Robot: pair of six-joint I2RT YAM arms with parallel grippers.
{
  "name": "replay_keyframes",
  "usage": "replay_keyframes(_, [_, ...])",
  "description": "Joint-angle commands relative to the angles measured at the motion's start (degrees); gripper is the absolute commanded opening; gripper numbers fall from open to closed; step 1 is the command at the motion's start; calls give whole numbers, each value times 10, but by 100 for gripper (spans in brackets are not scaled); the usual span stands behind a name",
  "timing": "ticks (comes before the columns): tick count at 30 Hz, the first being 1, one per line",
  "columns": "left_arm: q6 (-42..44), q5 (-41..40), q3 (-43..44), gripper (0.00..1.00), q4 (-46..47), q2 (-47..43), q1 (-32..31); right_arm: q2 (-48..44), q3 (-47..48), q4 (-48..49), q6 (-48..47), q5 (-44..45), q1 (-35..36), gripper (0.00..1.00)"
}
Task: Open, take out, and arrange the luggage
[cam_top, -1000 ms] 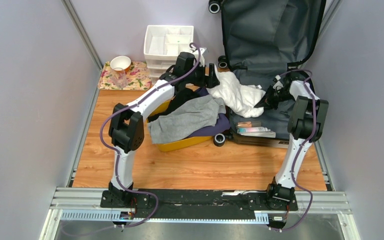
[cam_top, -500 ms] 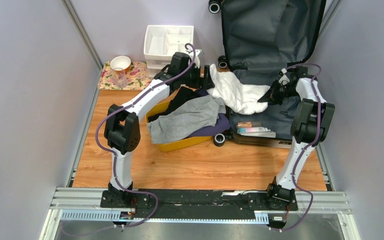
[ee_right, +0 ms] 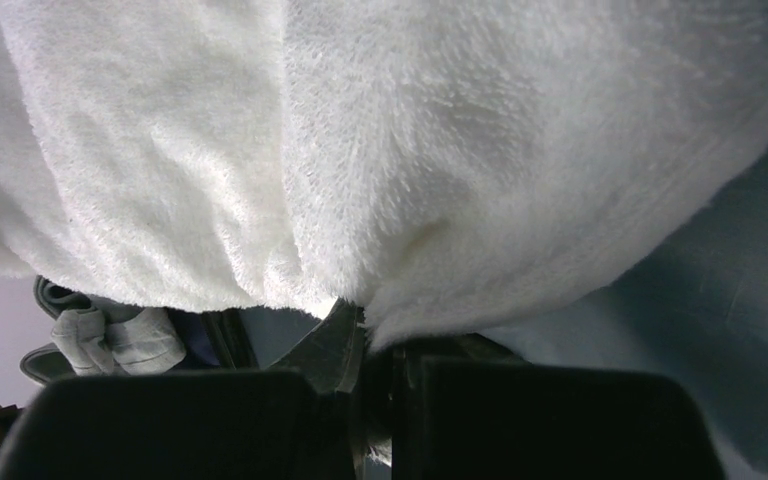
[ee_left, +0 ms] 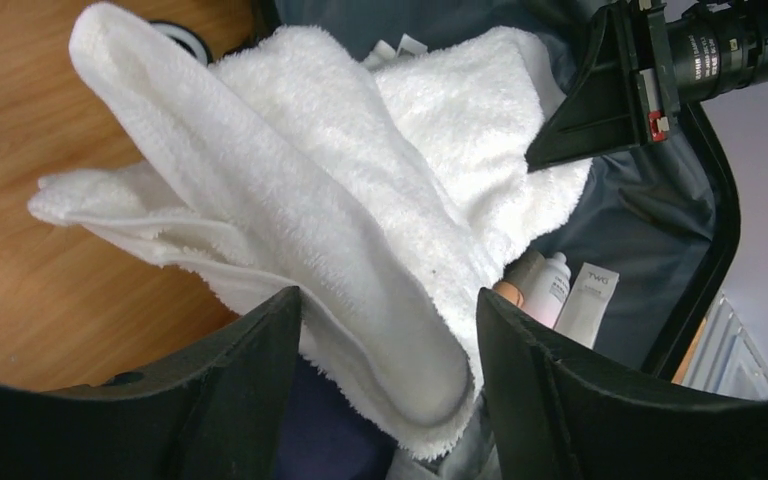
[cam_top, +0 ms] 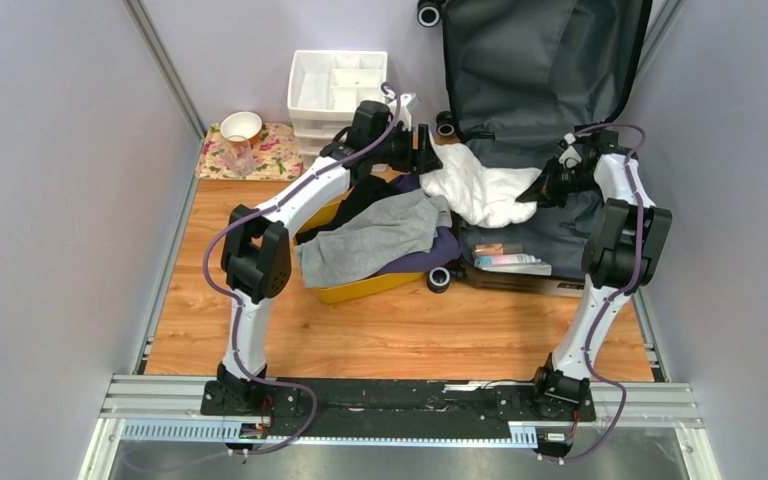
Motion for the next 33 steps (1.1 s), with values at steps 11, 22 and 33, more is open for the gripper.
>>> replay_keyframes(11, [37, -51, 40, 76, -85, 31, -7, -59, 55, -28, -16, -37, 1, 0])
replay_keyframes(22, [90, -42, 100, 0, -46, 41, -8, -84, 77, -35, -20, -48, 4, 0])
replay_keyframes(33, [245, -82, 75, 0, 38, -67, -4, -149, 130, 71, 49, -38, 22, 0])
